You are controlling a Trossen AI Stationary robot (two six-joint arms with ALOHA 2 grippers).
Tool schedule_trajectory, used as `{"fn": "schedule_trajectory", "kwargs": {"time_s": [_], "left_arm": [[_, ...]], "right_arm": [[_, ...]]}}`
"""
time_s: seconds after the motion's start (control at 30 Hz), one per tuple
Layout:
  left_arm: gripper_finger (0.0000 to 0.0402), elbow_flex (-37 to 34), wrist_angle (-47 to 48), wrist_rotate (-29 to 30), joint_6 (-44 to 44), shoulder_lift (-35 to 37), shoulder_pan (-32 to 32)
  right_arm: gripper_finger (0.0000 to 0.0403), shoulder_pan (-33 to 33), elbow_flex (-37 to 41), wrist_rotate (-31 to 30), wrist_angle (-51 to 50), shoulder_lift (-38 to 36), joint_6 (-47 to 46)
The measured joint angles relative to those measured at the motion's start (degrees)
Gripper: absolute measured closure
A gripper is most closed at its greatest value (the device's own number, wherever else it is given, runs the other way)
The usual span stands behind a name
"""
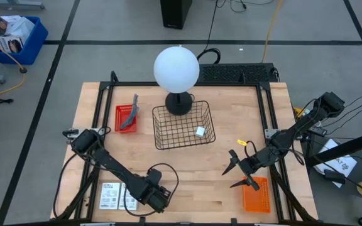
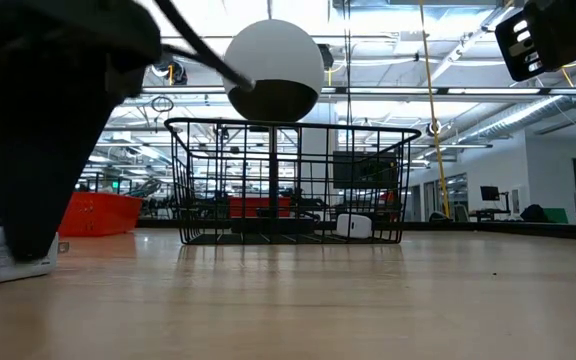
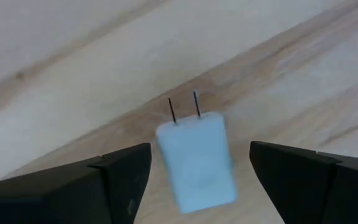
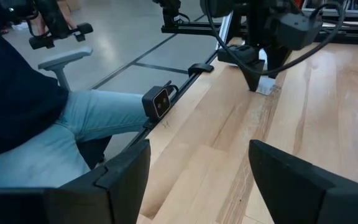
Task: Pick and place items into bin
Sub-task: Put the white charger adapter into the wire basket
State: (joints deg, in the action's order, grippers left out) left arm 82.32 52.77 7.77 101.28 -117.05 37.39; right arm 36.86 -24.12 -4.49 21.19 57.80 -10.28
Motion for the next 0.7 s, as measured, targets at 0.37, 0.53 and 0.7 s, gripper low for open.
{"fn": "schedule_trajectory", "kwargs": {"time_s": [0.37,0.53,0.7], "left_arm": [[0.0164,-2.1,-4.0,-1.1,0.6,0.2,0.0],[0.0228,-2.1,-4.0,-1.5,0.4,0.2,0.0],[0.0247,-2.1,-4.7,0.6,-1.0,0.2,-0.2]], "right_arm": [[0.0138,0.0,0.0,0.0,0.4,0.0,0.0],[0.0138,0.0,0.0,-0.1,0.4,0.0,0.0],[0.0138,0.0,0.0,-0.1,0.4,0.0,0.0]]}}
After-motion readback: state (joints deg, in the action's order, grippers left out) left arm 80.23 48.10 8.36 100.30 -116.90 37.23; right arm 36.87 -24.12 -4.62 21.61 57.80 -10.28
